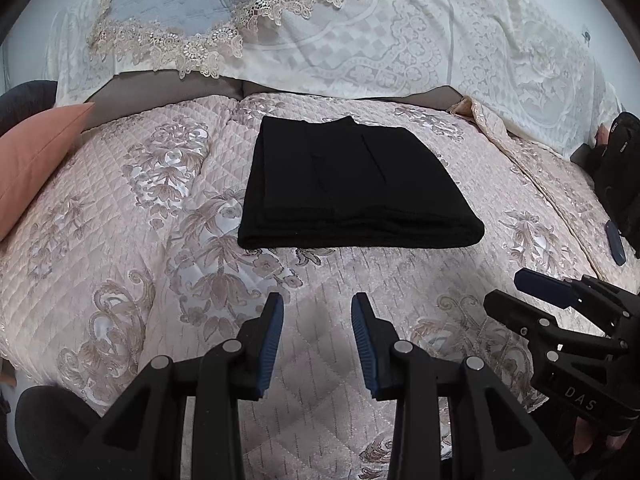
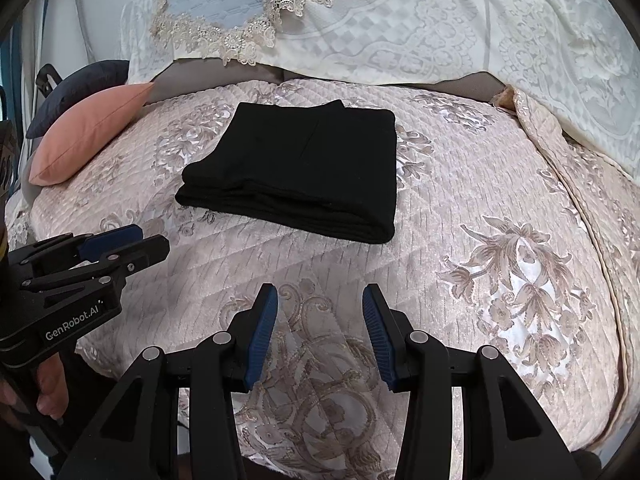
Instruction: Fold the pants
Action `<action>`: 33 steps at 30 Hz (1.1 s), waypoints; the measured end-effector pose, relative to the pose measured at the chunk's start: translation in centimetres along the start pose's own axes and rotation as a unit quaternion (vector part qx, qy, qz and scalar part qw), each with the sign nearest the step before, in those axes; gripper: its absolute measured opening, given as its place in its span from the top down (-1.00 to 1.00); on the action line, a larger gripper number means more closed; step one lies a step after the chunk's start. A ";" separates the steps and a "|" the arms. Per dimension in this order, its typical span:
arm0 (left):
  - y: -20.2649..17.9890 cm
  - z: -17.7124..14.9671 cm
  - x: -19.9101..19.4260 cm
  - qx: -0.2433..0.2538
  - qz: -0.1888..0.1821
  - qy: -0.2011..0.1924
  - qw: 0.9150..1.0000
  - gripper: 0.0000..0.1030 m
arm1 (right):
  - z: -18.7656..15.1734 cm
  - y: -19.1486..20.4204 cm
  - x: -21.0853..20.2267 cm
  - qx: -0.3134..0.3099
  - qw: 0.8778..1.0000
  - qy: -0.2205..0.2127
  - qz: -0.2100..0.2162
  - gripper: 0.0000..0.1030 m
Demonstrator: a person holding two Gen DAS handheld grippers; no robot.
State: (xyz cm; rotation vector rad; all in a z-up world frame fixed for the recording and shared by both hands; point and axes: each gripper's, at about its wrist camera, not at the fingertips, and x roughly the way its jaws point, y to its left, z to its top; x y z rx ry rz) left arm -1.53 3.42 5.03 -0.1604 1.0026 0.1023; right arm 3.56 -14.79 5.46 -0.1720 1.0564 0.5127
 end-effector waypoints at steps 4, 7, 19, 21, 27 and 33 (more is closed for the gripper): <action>0.0 0.0 0.0 0.001 0.000 0.001 1.000 0.27 | 0.1 0.1 0.0 -0.003 1.000 0.000 0.001 0.13; 0.1 0.0 -0.1 0.002 0.002 0.002 1.000 0.27 | 0.1 0.2 0.0 -0.003 1.000 -0.001 0.001 0.13; -0.1 0.0 0.0 0.004 0.000 0.003 1.000 0.27 | 0.1 0.3 0.0 -0.005 1.000 0.000 0.002 0.13; -0.1 0.0 0.1 0.002 -0.002 0.006 1.000 0.27 | 0.2 0.3 -0.1 -0.006 1.000 0.000 0.003 0.13; -0.1 -0.1 0.3 0.001 0.000 0.008 1.000 0.27 | 0.2 0.3 -0.1 -0.007 1.000 0.000 0.002 0.13; -0.1 -0.1 0.2 0.003 0.002 0.006 1.000 0.27 | 0.3 0.4 -0.1 -0.007 1.000 -0.003 0.004 0.13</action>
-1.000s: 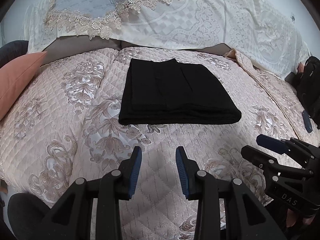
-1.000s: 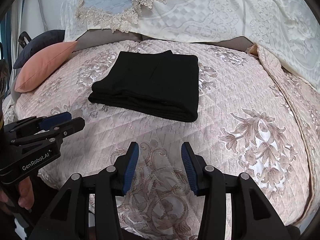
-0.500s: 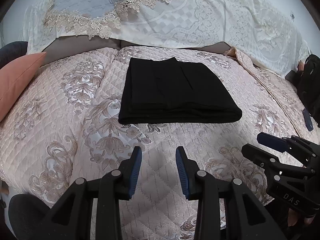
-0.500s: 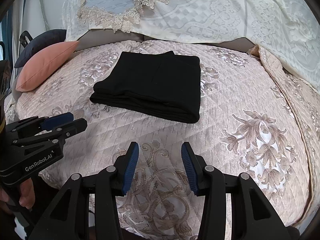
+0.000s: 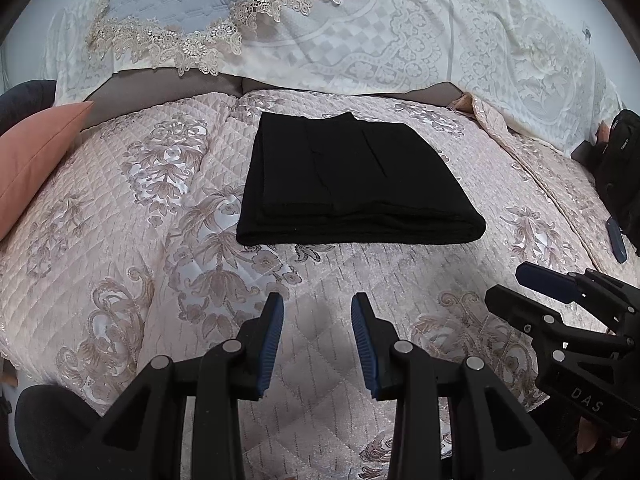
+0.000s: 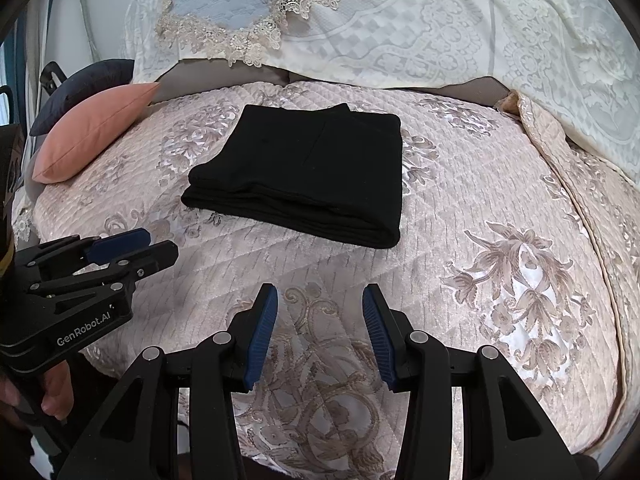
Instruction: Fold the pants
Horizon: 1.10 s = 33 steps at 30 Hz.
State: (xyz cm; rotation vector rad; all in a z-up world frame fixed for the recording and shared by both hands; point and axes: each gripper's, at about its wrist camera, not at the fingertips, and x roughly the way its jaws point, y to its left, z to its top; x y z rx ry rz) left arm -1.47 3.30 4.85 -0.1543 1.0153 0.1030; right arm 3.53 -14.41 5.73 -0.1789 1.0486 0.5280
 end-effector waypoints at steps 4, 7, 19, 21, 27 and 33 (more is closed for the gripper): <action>-0.1 0.0 -0.1 0.002 0.003 -0.003 1.000 0.27 | 0.0 0.0 0.0 -0.001 1.000 0.000 0.000 0.13; -0.1 -0.1 -0.2 0.002 0.003 -0.004 1.000 0.27 | 0.0 0.0 -0.1 -0.001 1.000 0.000 0.000 0.13; -0.2 -0.1 -0.2 0.001 0.007 -0.001 1.000 0.27 | -0.1 0.2 -0.1 -0.001 1.000 0.000 0.000 0.13; -0.3 -0.1 -0.2 0.003 0.009 -0.002 1.000 0.27 | -0.1 0.3 -0.1 -0.002 1.000 0.000 0.000 0.13; -0.3 -0.1 -0.2 0.002 0.006 0.000 1.000 0.27 | -0.1 0.3 -0.1 -0.003 1.000 -0.001 0.001 0.13; -0.3 -0.1 -0.2 -0.001 0.005 0.000 1.000 0.27 | -0.1 0.4 -0.1 -0.004 1.000 0.000 0.001 0.13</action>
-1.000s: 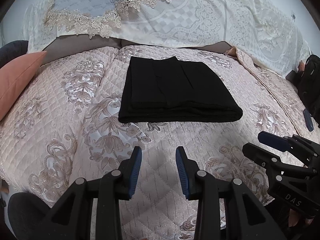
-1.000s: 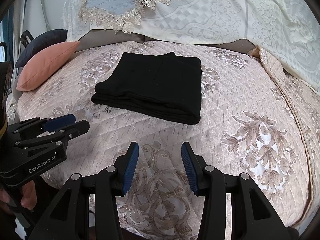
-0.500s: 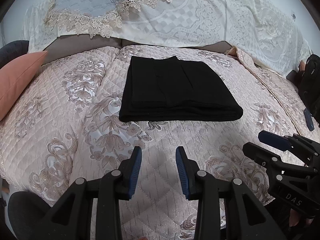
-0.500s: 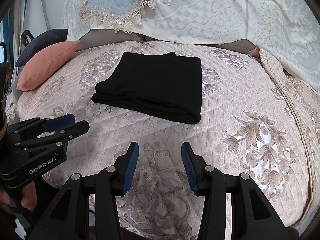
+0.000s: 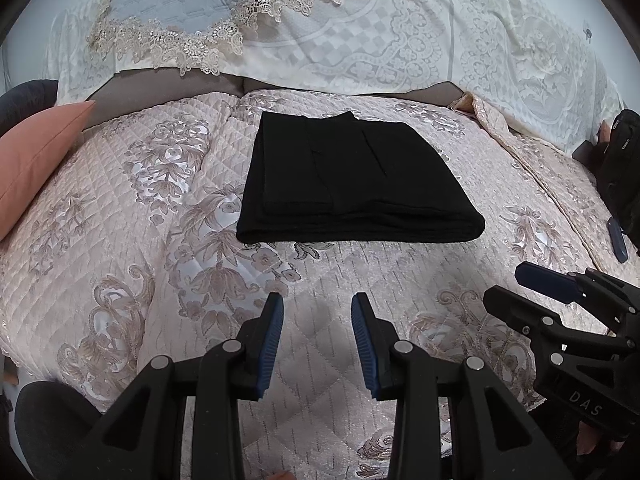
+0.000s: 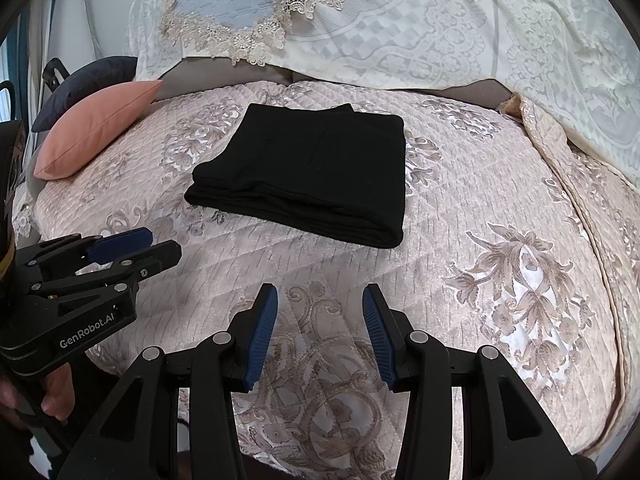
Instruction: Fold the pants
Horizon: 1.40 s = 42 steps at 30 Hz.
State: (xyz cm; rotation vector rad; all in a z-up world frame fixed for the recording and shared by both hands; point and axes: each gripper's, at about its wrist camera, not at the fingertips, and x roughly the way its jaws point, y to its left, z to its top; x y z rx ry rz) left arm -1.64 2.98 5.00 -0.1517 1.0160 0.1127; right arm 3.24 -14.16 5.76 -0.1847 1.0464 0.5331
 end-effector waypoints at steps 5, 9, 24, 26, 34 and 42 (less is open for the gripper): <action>0.0 0.0 0.0 0.000 0.002 -0.001 1.000 0.27 | 0.0 0.0 0.0 -0.001 1.000 0.000 0.000 0.13; 0.0 0.0 0.0 -0.001 0.001 -0.001 1.000 0.27 | 0.1 0.0 -0.1 -0.002 1.000 0.000 0.000 0.13; 0.2 -0.1 0.1 -0.006 0.000 0.004 1.000 0.27 | 0.1 0.2 -0.2 -0.008 1.000 0.001 0.000 0.13; 0.2 -0.1 0.2 -0.008 -0.001 0.006 1.000 0.27 | 0.1 0.2 -0.2 -0.008 1.000 0.000 0.002 0.13; 0.2 -0.2 0.4 -0.006 0.003 0.010 1.000 0.27 | 0.2 0.1 -0.2 -0.012 1.000 0.000 0.001 0.13; -0.1 -0.1 0.5 -0.002 0.005 0.013 1.000 0.27 | 0.2 0.2 -0.2 -0.013 1.000 0.000 0.001 0.13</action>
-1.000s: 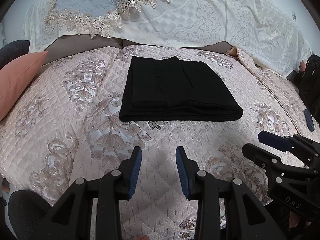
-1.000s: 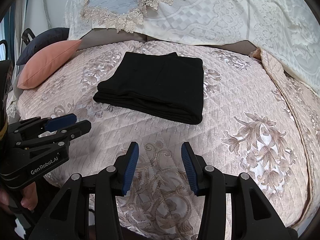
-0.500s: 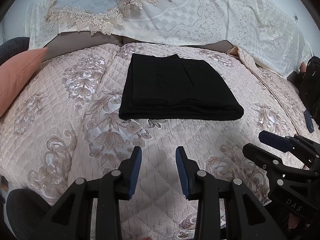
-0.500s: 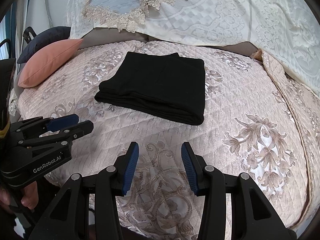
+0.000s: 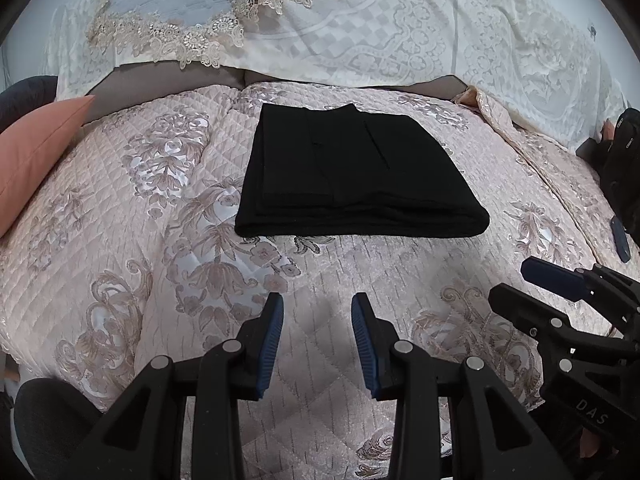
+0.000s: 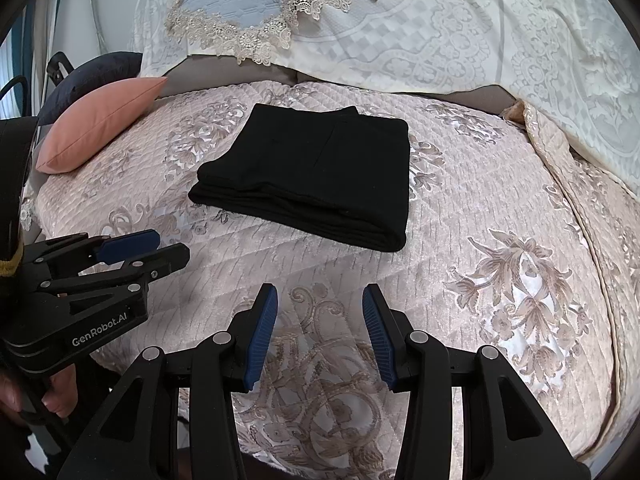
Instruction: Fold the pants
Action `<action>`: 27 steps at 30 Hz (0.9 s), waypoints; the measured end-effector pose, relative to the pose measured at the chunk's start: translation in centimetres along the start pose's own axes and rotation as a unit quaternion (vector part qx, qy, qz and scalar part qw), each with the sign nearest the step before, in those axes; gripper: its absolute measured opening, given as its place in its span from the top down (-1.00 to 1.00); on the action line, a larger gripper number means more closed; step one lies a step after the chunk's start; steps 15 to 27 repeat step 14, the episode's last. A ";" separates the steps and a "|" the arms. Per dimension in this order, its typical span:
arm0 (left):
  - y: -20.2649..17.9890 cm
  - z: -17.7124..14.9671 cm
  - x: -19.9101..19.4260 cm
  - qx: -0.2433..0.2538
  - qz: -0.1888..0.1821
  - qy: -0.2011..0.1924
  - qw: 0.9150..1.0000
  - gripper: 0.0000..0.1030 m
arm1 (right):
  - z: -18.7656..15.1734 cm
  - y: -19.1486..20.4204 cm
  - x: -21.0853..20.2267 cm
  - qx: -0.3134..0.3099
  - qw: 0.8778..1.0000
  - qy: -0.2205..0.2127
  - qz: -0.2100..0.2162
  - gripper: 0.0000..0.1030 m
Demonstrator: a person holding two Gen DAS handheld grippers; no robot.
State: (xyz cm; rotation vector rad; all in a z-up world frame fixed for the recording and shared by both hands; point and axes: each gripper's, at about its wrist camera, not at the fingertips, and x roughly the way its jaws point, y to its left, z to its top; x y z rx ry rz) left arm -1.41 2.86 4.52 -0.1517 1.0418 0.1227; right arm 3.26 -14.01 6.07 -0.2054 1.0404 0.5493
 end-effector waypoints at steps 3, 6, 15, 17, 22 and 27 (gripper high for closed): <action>-0.2 0.1 -0.1 0.008 0.017 -0.002 1.000 0.24 | 0.0 -0.1 -0.1 -0.003 1.000 -0.002 0.000 0.13; -0.7 0.1 -0.4 0.022 0.038 -0.011 0.999 0.15 | 0.0 -0.1 -0.1 -0.003 1.000 -0.002 0.000 0.13; -0.3 0.3 -0.9 0.009 0.031 -0.024 0.999 0.14 | 0.1 -0.2 -0.3 -0.006 1.000 -0.005 0.002 0.13; -0.3 0.3 -0.9 0.009 0.031 -0.024 0.999 0.14 | 0.1 -0.2 -0.3 -0.006 1.000 -0.005 0.002 0.13; -0.3 0.3 -0.9 0.009 0.031 -0.024 0.999 0.14 | 0.1 -0.2 -0.3 -0.006 1.000 -0.005 0.002 0.13; -0.3 0.3 -0.9 0.009 0.031 -0.024 0.999 0.14 | 0.1 -0.2 -0.3 -0.006 1.000 -0.005 0.002 0.13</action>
